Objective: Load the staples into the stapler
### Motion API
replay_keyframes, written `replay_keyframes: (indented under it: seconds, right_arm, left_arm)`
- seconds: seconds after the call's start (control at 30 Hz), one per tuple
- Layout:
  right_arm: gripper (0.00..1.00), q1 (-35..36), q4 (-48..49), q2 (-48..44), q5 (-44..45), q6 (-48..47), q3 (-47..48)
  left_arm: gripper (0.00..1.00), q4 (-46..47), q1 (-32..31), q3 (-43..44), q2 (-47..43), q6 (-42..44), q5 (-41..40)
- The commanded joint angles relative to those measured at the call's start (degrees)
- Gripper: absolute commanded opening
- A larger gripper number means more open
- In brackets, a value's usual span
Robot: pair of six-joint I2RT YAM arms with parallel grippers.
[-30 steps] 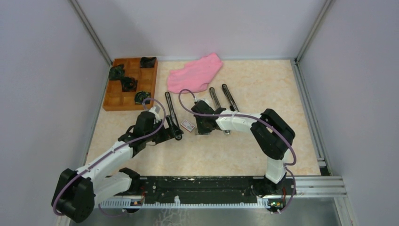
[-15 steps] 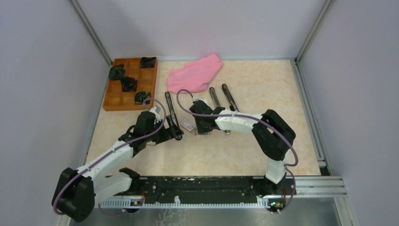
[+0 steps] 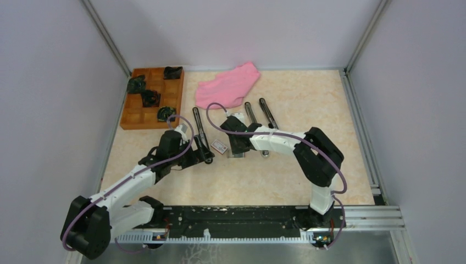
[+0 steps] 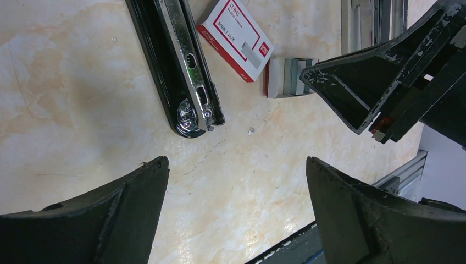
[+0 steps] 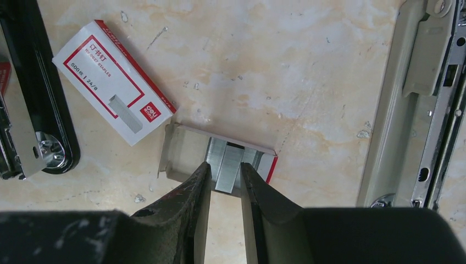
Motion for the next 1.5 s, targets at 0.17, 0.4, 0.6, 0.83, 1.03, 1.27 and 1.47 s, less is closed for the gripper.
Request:
replay_keyframes:
  seconds: [0.17, 0.4, 0.6, 0.83, 1.03, 1.27, 1.47]
  right_arm:
    - [0.26, 0.7, 0.6, 2.4, 1.4, 1.3, 3.5]
    - [0.23, 0.7, -0.2, 3.3, 1.9, 1.8, 3.7]
    - [0.23, 0.7, -0.5, 4.2, 2.1, 2.0, 4.0]
    - [0.16, 0.7, -1.4, 3.8, 2.2, 1.7, 4.4]
    - [0.10, 0.6, -2.4, 0.1, 0.9, 0.1, 4.7]
    - [0.06, -0.2, -1.8, -6.1, -1.5, -5.5, 3.3]
    - [0.04, -4.3, 0.8, -13.6, -2.7, -12.3, -1.4]
  left_arm:
    - [0.99, 1.7, 0.3, -0.7, 0.2, -0.1, 0.6]
    - [0.99, 1.8, 0.3, -0.7, 0.3, -0.1, 0.6]
    - [0.99, 1.8, 0.3, -0.7, 0.3, -0.1, 0.7]
    - [0.99, 1.6, 0.3, -0.7, -0.1, -0.1, 0.5]
    - [0.99, 0.7, 0.3, -0.1, -0.5, 0.2, -0.8]
    - [0.99, -1.7, 0.3, 1.7, -1.0, 1.1, -2.4]
    - [0.99, -4.3, 0.3, 3.5, -1.5, 1.9, -3.5]
